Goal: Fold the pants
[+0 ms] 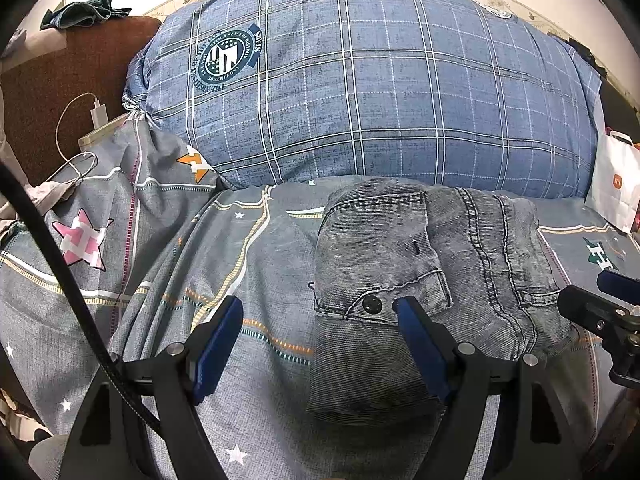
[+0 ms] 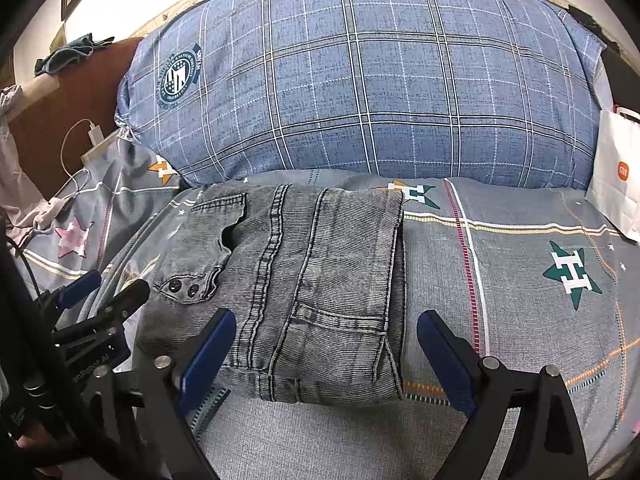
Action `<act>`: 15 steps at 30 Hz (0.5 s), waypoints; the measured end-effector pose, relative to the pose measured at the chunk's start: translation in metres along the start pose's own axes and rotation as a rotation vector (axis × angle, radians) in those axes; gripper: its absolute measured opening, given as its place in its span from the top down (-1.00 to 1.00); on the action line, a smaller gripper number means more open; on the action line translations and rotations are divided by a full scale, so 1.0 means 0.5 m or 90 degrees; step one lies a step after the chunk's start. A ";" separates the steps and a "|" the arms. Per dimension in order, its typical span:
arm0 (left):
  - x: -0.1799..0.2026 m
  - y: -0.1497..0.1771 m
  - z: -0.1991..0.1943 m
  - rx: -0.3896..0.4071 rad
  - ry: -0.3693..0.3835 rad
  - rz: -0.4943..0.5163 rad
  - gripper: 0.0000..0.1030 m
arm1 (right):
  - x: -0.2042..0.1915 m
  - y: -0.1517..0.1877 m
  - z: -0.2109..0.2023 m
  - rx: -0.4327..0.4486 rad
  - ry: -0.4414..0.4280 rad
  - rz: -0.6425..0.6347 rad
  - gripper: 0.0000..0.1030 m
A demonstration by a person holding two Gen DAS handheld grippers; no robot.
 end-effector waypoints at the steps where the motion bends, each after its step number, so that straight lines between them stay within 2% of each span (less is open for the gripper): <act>1: 0.001 0.000 0.000 0.000 0.000 0.000 -0.56 | 0.000 0.000 0.000 0.000 0.000 0.000 -0.82; 15: 0.002 0.000 0.000 -0.003 -0.001 0.005 -0.56 | 0.000 0.002 0.005 -0.003 0.003 -0.003 -0.82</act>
Point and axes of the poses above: each gripper's, at about its wrist camera, not at the fingertips, and z roughly the way its jaws point, x to its right, y to its underside, the point moved 3 cm from there along z, roughly the way its jaws point, and after that the axes turned 15 degrees about -x, right-handed, at the moved point
